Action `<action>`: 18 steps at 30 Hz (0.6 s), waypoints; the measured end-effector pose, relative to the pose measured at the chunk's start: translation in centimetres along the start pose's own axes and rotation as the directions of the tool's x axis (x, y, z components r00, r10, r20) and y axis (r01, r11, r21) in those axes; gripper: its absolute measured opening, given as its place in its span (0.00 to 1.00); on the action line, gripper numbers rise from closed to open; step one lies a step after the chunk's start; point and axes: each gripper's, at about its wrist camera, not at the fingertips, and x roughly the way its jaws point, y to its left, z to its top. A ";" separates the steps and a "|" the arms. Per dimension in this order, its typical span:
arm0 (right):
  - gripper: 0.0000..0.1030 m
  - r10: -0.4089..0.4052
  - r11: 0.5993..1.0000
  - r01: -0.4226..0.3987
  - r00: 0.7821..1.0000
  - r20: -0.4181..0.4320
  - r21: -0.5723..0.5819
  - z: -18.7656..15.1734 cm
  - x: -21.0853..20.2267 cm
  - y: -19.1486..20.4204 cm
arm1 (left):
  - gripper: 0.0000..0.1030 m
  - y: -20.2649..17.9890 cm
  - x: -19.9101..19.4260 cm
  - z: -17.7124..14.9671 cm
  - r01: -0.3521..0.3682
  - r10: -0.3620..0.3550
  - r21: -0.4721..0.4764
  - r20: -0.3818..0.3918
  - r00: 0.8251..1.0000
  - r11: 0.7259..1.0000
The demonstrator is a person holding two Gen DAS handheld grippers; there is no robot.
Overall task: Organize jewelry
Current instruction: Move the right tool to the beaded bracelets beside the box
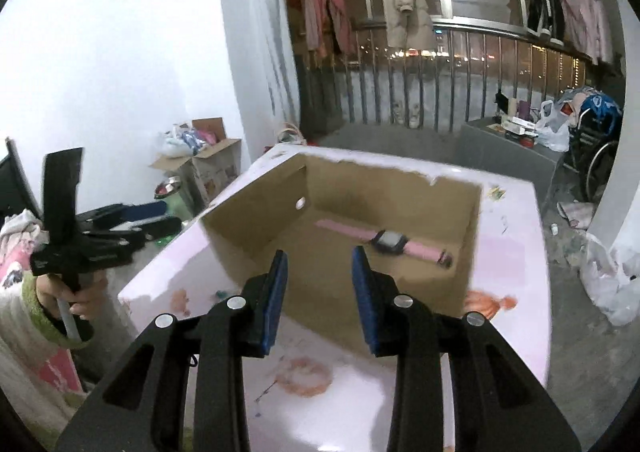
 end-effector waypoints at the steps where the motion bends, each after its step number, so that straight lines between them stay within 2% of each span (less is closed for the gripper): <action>1: 0.32 0.013 1.000 -0.013 1.000 -0.007 0.005 -0.8 0.6 0.4 | 0.63 0.0 0.3 -0.7 -0.003 0.003 0.002 -0.012 1.000 1.000; 7: 0.32 0.034 0.998 -0.037 0.997 -0.068 -0.045 -3.7 4.6 2.6 | 0.62 0.6 3.4 -4.6 -0.007 0.012 0.080 -0.059 0.998 0.997; 11: 0.32 0.051 0.993 -0.062 0.993 -0.110 -0.102 -4.0 7.3 3.7 | 0.52 1.0 4.7 -5.5 0.019 -0.011 0.104 -0.079 0.997 0.994; 18: 0.24 0.031 0.979 -0.070 0.979 -0.201 -0.191 -4.9 10.8 5.0 | 0.28 1.3 6.9 -6.5 0.073 -0.052 0.142 -0.150 0.987 0.987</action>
